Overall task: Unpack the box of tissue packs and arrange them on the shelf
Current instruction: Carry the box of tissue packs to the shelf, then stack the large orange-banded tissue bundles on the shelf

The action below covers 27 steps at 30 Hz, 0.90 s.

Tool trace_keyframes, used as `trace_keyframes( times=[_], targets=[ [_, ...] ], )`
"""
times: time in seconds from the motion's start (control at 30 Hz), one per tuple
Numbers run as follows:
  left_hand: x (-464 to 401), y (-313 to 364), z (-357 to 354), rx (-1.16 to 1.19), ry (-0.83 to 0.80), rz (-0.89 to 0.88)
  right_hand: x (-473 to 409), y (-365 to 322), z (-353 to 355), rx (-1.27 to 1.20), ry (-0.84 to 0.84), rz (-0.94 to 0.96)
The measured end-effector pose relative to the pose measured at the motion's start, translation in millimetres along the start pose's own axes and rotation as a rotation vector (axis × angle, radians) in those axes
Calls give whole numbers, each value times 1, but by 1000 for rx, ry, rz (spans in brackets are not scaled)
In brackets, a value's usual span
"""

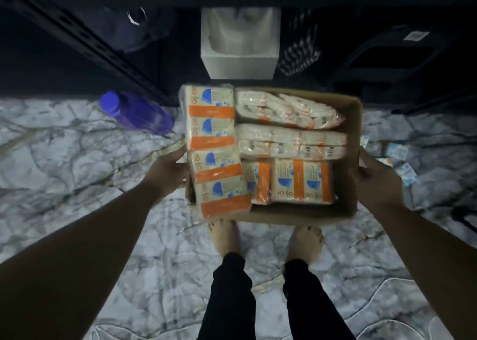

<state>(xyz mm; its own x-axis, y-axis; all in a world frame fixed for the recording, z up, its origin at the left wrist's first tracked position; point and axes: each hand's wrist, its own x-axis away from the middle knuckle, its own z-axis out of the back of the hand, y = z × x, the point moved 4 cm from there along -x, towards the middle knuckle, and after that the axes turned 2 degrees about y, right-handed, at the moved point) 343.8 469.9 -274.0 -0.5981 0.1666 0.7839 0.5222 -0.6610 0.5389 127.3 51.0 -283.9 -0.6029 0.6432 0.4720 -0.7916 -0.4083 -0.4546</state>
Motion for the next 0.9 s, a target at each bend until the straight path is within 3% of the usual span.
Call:
trace_keyframes(
  times=[0.03, 0.2, 0.37, 0.5, 0.6, 0.73, 0.9],
  targets=[
    [16, -11, -27, 2, 0, 41, -1, 0, 1, 0, -4, 4],
    [29, 2, -18, 124, 25, 93, 5, -18, 12, -16, 10, 5],
    [29, 36, -18, 182, 92, -56, 14, -67, 14, -40, 62, 92],
    [17, 61, -36, 203, 60, -105, 13, -103, -5, -47, -5, 180],
    [2, 55, -44, 106, 238, -98, 7, -122, -29, -146, -93, 219],
    [-1, 35, -48, -29, 415, -115, 1, -136, -64, -83, -241, 336],
    [13, 38, -50, 88, 469, -193, 0, -146, -83, 159, -197, 509]
  ],
)
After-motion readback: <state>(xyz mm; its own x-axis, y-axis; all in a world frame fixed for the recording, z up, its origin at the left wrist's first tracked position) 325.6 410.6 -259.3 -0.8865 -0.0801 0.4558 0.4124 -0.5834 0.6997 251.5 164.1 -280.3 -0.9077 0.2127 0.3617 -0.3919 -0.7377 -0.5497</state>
